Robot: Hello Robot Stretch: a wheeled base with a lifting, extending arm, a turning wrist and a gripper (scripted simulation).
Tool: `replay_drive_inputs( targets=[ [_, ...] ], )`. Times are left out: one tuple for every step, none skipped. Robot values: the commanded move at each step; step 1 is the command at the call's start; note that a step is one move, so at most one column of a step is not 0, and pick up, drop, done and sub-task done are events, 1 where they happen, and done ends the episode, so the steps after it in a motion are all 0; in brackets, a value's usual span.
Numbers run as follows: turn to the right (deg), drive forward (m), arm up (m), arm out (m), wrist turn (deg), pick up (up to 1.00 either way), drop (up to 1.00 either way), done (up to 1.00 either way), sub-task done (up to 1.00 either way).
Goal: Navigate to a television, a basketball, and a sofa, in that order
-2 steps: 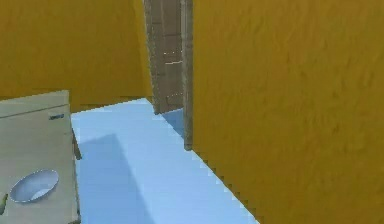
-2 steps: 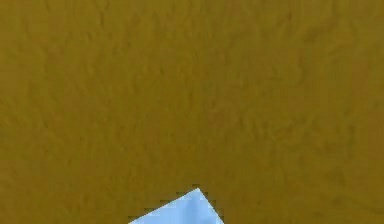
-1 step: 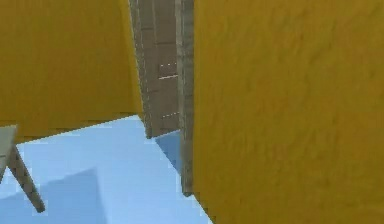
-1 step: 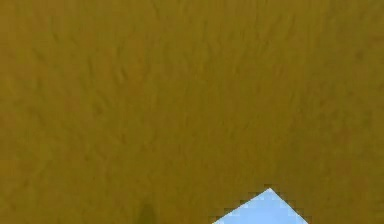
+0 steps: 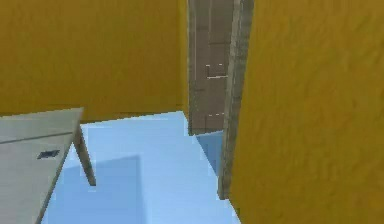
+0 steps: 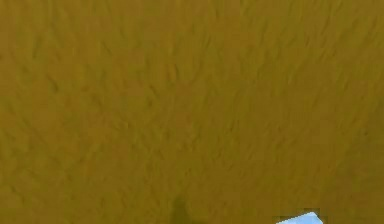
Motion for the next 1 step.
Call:
replay_drive_inputs(
  targets=[
    [-3.0, 0.0, 0.0, 0.0, 0.0, 0.0, 0.0, 0.0, 0.0]
  ],
)
